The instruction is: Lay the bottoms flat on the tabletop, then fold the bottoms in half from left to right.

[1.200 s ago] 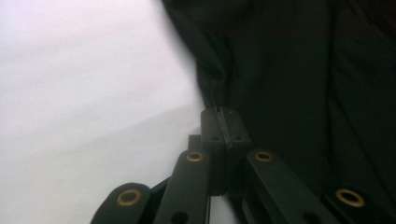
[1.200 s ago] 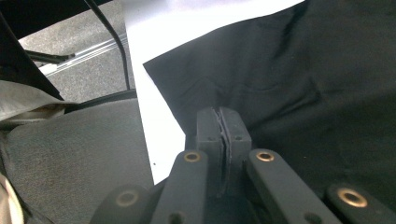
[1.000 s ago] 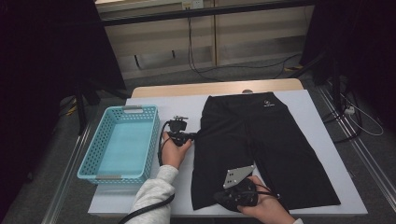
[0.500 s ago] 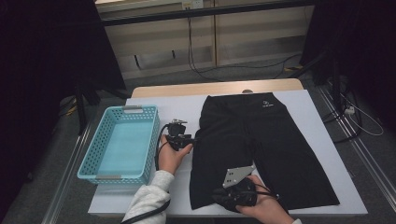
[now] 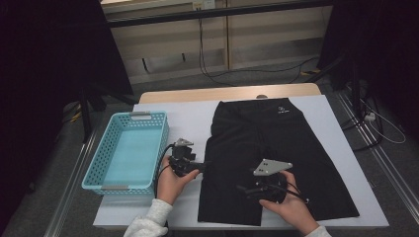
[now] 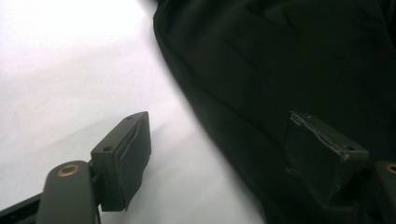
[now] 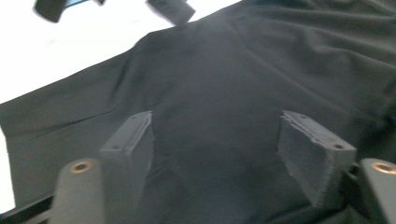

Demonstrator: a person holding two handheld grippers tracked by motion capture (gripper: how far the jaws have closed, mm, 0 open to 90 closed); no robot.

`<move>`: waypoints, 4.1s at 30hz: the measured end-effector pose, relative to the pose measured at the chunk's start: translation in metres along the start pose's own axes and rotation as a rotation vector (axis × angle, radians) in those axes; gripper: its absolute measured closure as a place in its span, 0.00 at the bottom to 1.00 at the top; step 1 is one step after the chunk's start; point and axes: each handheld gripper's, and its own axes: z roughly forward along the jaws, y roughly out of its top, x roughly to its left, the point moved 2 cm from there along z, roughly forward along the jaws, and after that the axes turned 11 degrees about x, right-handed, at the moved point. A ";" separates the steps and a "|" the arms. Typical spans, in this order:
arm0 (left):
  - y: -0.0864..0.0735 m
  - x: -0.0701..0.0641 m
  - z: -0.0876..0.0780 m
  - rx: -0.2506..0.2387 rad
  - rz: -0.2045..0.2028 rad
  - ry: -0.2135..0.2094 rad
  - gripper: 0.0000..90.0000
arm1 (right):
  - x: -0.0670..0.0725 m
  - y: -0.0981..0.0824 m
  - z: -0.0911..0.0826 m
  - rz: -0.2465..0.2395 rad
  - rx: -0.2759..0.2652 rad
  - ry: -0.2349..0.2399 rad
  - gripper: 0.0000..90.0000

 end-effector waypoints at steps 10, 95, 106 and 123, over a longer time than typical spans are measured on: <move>-0.015 -0.009 -0.013 0.022 0.031 -0.002 0.21 | -0.009 0.001 0.006 0.037 -0.008 -0.034 0.22; -0.032 -0.045 -0.006 0.055 0.030 -0.037 0.99 | -0.020 0.011 0.004 0.082 -0.046 -0.050 0.17; -0.025 -0.052 -0.015 -0.007 0.034 -0.091 0.99 | -0.031 0.029 0.016 0.113 -0.072 -0.069 0.16; -0.021 -0.063 -0.013 -0.051 0.071 -0.130 0.99 | -0.042 0.065 0.055 0.169 -0.090 -0.075 0.15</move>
